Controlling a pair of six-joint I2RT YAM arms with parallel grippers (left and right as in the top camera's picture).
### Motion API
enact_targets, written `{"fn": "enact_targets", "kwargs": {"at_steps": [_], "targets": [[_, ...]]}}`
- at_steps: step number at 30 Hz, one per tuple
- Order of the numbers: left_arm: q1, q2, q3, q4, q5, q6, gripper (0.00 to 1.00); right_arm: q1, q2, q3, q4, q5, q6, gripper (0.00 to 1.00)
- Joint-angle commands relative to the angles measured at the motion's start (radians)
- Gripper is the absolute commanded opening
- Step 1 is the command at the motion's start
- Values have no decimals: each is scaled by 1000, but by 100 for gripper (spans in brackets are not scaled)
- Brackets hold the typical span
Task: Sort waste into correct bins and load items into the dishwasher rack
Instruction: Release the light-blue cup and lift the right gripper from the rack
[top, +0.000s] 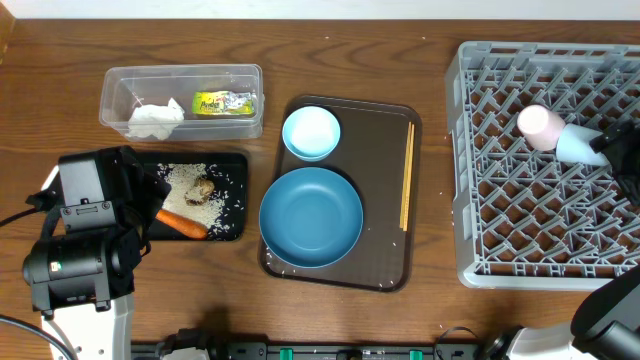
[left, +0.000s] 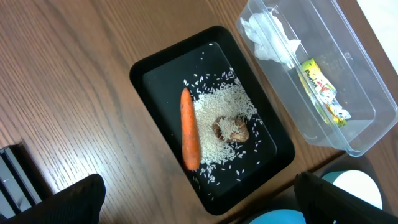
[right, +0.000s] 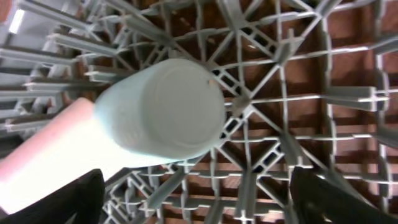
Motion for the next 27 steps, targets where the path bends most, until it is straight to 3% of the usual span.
{"fn": "enact_targets", "kwargs": {"at_steps": [1,10,18,27], "targets": [[4,0,3,-3,-19,-2,98,7,26,-3,-2,34,61,92],[4,0,3,-3,-19,-2,98,69,79,-3,28,2,149,92],[4,0,3,-3,-19,-2,98,130,79,-3,47,127,311,89],[4,0,3,-3,-19,-2,98,154,80,-3,53,205,332,90]]}}
